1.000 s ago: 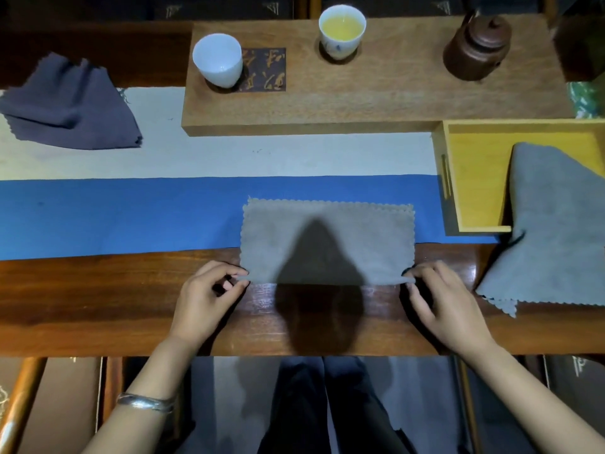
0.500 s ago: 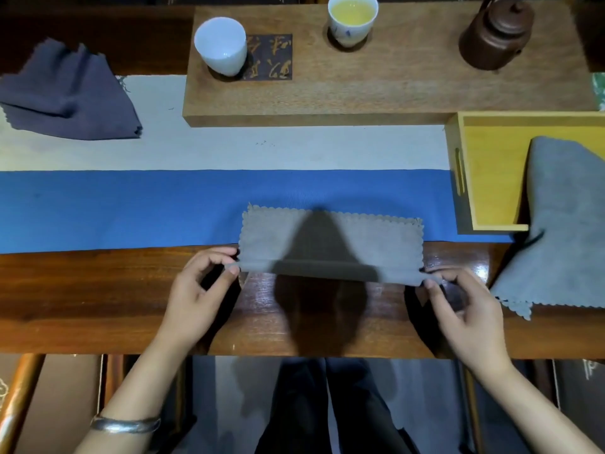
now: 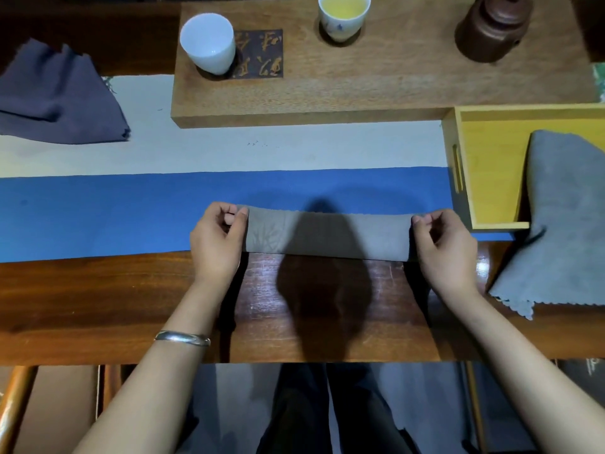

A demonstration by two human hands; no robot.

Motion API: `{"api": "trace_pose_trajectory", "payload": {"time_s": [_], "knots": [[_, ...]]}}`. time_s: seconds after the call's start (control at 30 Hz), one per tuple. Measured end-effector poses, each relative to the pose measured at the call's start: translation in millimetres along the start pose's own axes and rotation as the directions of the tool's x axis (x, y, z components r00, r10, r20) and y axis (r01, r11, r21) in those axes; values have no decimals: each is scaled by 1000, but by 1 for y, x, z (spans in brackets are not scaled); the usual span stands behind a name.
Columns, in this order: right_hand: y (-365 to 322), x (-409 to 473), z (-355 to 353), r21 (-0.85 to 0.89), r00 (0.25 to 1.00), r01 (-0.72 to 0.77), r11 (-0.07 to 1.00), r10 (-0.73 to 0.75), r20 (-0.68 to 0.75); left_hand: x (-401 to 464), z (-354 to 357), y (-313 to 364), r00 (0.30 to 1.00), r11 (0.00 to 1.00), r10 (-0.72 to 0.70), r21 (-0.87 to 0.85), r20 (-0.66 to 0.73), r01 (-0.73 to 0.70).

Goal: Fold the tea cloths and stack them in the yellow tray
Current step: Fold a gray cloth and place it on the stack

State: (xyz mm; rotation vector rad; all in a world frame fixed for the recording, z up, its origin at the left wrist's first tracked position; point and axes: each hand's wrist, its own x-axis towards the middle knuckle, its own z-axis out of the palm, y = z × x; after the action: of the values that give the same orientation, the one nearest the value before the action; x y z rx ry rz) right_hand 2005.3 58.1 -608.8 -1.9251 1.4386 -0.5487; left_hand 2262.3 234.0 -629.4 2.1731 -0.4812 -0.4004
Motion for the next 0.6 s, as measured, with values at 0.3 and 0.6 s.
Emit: {"api": "trace_pose_trajectory", "payload": {"time_s": [0.3, 0.6], "knots": [[-1, -1, 10, -270, 996, 74, 960, -84, -27, 0, 8, -3, 996, 984, 12, 177, -85, 3], [6, -4, 1, -266, 1000, 24, 964, -21, 11, -4, -7, -1, 996, 967, 44, 253, -76, -23]]}}
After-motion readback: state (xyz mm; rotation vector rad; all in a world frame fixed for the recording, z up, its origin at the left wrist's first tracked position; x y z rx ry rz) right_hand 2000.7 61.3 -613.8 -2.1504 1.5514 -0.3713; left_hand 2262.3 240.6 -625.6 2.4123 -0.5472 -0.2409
